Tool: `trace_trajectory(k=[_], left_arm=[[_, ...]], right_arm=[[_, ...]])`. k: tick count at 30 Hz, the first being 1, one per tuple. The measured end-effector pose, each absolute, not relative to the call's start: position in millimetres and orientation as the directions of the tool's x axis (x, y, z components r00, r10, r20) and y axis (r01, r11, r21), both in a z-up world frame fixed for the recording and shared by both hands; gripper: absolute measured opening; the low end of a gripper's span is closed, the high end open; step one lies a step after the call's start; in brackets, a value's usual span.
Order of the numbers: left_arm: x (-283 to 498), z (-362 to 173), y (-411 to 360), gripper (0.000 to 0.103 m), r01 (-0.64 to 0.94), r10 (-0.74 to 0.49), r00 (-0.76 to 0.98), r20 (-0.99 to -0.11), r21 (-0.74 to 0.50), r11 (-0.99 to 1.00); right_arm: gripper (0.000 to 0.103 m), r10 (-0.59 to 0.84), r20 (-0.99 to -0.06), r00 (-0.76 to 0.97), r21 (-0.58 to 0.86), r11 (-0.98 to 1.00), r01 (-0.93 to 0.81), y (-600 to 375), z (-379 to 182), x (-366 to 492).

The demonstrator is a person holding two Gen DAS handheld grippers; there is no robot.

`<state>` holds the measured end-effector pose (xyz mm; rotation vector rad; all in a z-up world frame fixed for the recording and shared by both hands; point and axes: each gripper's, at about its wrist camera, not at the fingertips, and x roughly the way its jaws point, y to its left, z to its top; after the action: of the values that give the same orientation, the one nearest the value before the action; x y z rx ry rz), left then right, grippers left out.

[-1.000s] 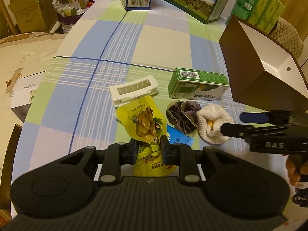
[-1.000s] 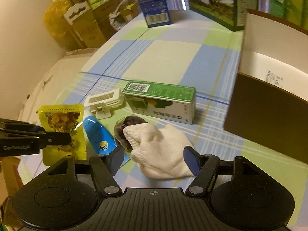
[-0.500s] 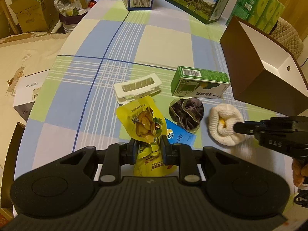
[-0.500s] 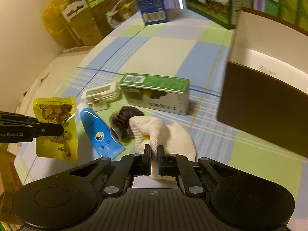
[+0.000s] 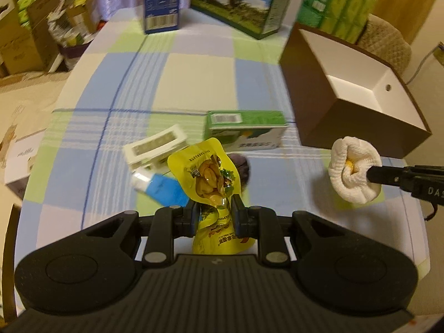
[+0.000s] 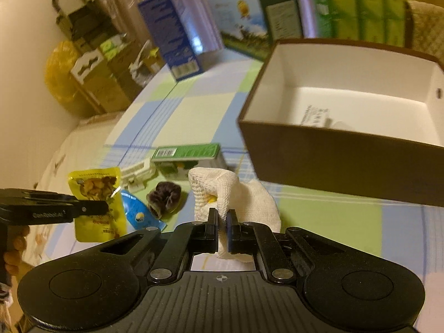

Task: Organize objects
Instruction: 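Grasp the white knit glove with the right tool while the left tool lifts the yellow pouch, then carry the yellow pouch and white glove over the brown box with both tools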

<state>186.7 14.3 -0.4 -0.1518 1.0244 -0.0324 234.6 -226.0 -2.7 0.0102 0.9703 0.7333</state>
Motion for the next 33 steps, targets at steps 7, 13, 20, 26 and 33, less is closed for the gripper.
trace_trajectory(k=[7,13,20,26,33], left_arm=[[204,18,-21,0.019,0.049,-0.147,0.554,-0.819,-0.144,0.988],[224,35,-57,0.019,0.129,-0.200,0.585,-0.786,-0.153,0.980],[253,53,-103,0.019,0.212,-0.256,0.611,-0.749,-0.156,0.965],[281,64,-135,0.019,0.258,-0.286,0.629,-0.722,-0.154,0.954],[319,75,-165,0.019,0.277,-0.302,0.647,-0.700,-0.153,0.949]], right_arm=[[0.002,0.562,-0.710,0.424,0.322,0.795,-0.513,-265,22,234],[0.002,0.554,-0.674,0.488,0.316,0.814,-0.488,-296,45,238],[0.002,0.535,-0.637,0.555,0.296,0.834,-0.465,-326,67,253],[0.002,0.527,-0.612,0.589,0.282,0.842,-0.460,-343,79,275],[0.002,0.512,-0.606,0.608,0.265,0.851,-0.453,-357,82,308]])
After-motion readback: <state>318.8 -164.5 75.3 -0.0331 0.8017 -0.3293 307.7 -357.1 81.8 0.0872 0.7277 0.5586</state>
